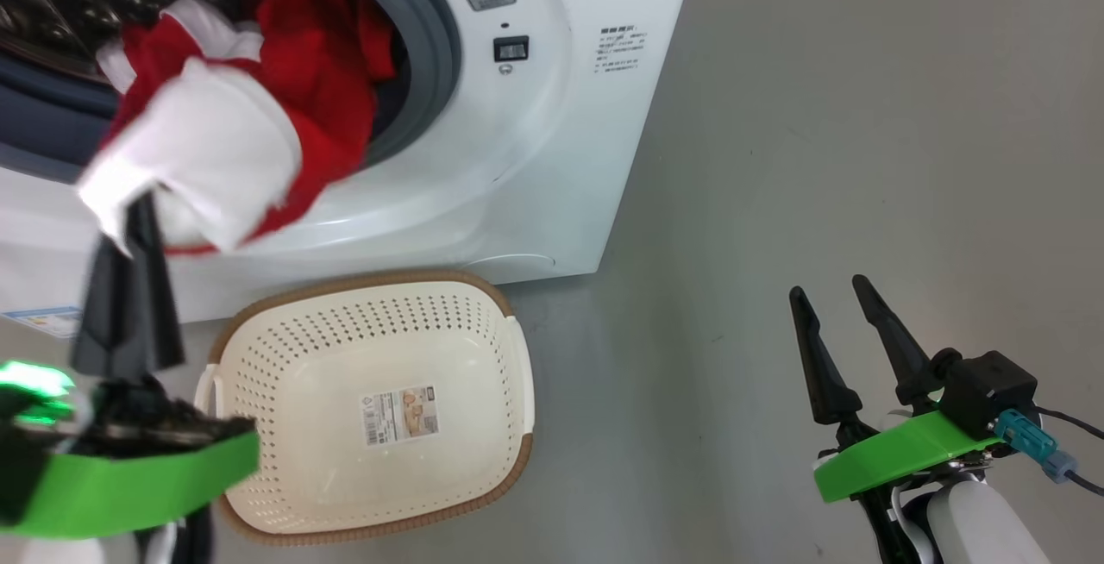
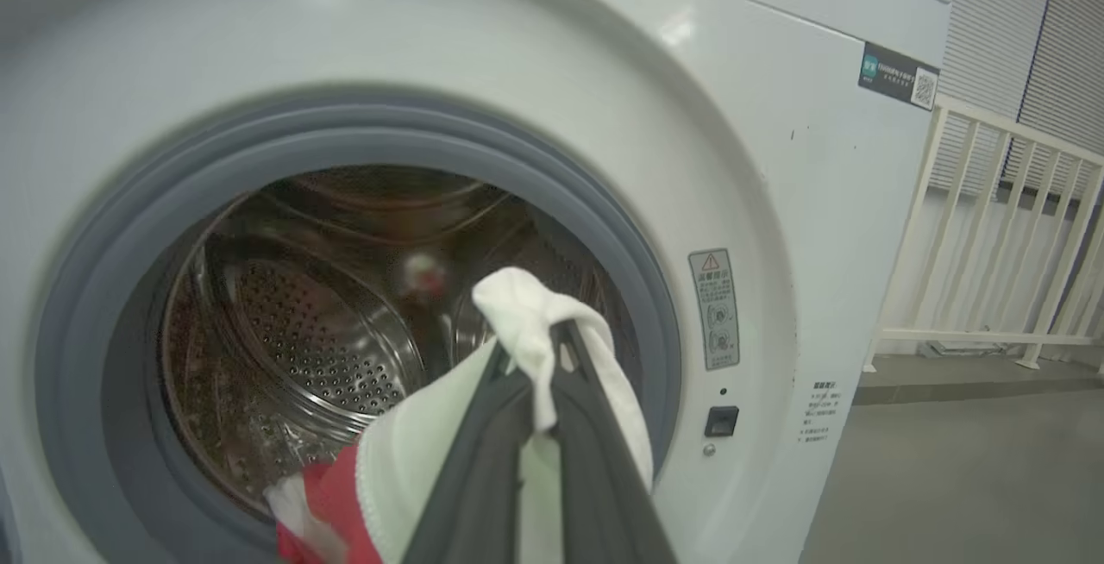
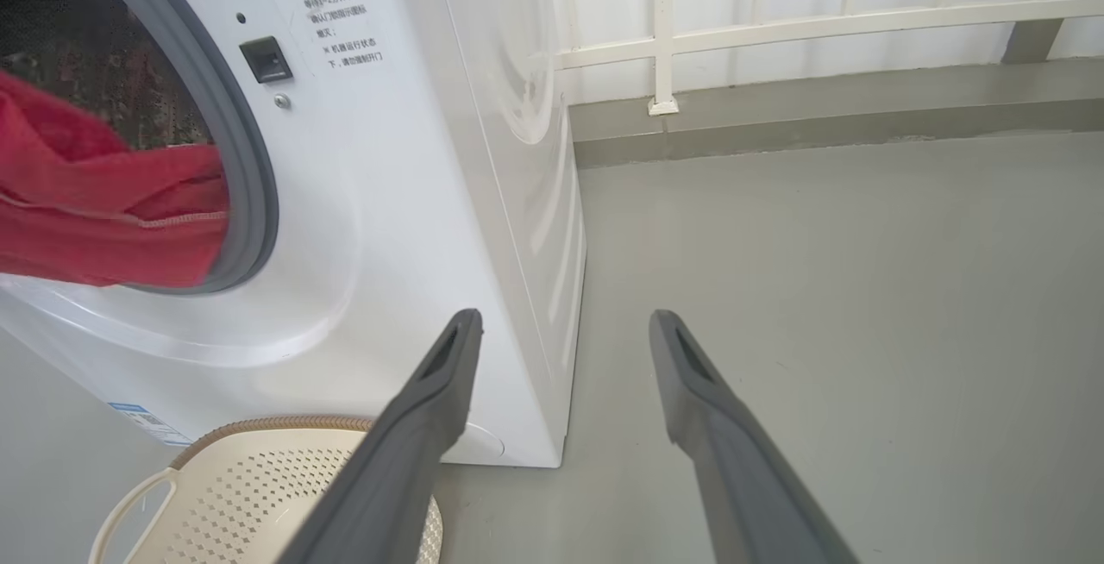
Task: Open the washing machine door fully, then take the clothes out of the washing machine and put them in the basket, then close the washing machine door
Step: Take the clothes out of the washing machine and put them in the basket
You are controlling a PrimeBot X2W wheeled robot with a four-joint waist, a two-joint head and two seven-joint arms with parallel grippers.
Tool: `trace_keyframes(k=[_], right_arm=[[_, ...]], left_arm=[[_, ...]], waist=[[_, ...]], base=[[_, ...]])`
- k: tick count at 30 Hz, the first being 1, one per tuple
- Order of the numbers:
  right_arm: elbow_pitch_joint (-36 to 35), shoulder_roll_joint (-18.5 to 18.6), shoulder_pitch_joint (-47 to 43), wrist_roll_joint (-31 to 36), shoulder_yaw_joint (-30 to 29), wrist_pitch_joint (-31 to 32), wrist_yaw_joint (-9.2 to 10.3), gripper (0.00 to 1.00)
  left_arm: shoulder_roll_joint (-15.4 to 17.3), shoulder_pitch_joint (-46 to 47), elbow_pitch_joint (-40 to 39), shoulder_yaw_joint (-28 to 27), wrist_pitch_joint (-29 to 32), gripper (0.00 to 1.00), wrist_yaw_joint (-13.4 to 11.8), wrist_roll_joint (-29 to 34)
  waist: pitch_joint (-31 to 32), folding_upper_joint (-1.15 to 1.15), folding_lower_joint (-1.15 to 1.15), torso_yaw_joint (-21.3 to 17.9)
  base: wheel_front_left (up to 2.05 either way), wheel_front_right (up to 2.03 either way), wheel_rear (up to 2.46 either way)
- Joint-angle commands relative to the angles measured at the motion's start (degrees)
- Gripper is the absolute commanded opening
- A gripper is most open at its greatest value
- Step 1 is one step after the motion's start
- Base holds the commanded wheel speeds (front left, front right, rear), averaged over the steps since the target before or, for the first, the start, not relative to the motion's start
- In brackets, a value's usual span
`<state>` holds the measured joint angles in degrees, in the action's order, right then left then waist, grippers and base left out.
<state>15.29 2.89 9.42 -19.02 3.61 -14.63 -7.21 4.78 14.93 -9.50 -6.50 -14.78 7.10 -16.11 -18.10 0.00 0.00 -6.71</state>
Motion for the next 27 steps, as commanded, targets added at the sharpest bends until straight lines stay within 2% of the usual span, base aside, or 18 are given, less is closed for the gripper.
trace_keyframes(k=[1,12,27], right_arm=[[-1.5,0.0,0.4,0.5,1.2,-0.4,-0.28,1.00],[-1.8,0.0,1.8,-0.8,2.0,-0.4,-0.28,1.00],[-2.5,0.0,4.5,-2.8,4.2,-0.4,-0.28,1.00]], left_arm=[[0.9,-1.1,-0.1,-1.2,-0.2,0.00,0.4,0.2],[1.3,-2.1,20.6,2.0,-0.2,0.00,0.4,-0.4],[6.6,11.8,52.4,12.6,-0.2,0.00,0.4,-1.9]], waist=[[-0.3,0.00,0.00,-0.2],[-2.9,0.00,0.00,-1.8],[-8.9,0.00,0.00,-4.5]], base=[[0.00,0.00,0.00],[0.00,0.00,0.00],[0.00,0.00,0.00]])
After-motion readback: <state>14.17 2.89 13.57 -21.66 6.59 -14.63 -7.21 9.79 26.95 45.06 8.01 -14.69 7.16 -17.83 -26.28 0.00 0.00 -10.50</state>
